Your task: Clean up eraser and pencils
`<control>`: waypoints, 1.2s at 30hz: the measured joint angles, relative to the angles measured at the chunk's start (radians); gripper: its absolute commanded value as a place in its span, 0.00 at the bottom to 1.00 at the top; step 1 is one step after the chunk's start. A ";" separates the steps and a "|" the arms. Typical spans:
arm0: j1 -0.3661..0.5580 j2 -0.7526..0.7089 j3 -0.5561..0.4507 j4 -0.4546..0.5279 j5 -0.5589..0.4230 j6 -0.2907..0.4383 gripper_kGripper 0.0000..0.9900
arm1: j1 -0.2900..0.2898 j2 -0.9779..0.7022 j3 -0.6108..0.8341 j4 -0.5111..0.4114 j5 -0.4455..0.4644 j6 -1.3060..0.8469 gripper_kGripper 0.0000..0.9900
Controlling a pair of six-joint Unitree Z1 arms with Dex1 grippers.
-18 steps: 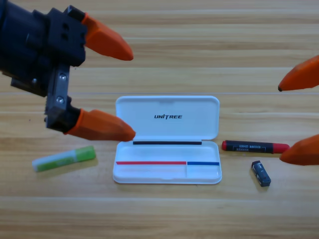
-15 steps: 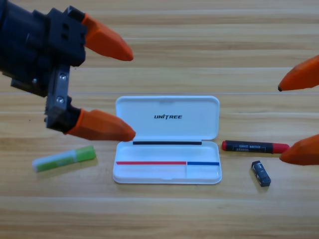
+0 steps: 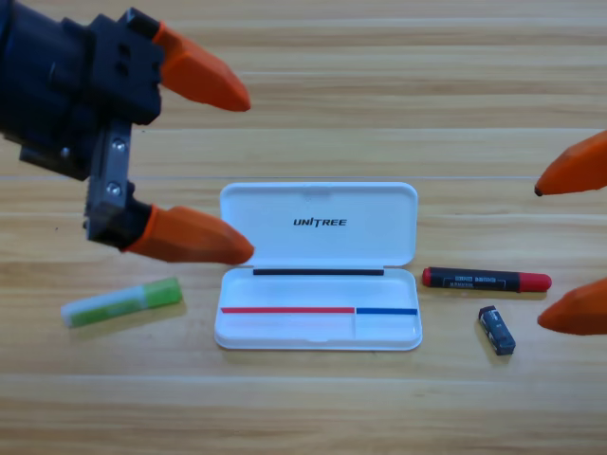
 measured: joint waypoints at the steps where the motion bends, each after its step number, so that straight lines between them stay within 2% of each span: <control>1: 0.000 0.000 -0.003 0.006 0.020 0.013 1.00 | 0.000 0.000 0.000 0.000 0.000 0.009 0.99; 6: 0.002 0.000 -0.049 0.040 0.185 0.100 1.00 | -0.007 0.000 -0.005 0.010 -0.043 0.110 0.99; 10: 0.045 0.004 -0.090 0.079 0.269 0.195 1.00 | -0.029 0.013 -0.044 0.082 -0.196 0.192 0.99; 13: 0.120 0.045 -0.126 0.149 0.279 0.248 1.00 | -0.051 0.072 -0.057 0.093 -0.320 0.314 0.99; 15: 0.181 0.094 -0.145 0.187 0.279 0.268 1.00 | -0.070 0.145 -0.059 0.108 -0.343 0.362 0.99; 20: 0.325 0.237 -0.126 0.223 0.283 0.327 0.99 | -0.092 0.313 -0.059 0.114 -0.324 0.484 0.99; 28: 0.408 0.383 -0.040 0.216 0.309 0.327 0.99 | -0.097 0.497 -0.060 0.097 -0.299 0.621 0.99; 36: 0.412 0.444 0.004 0.179 0.309 0.253 0.98 | -0.099 0.631 -0.061 0.048 -0.306 0.680 0.90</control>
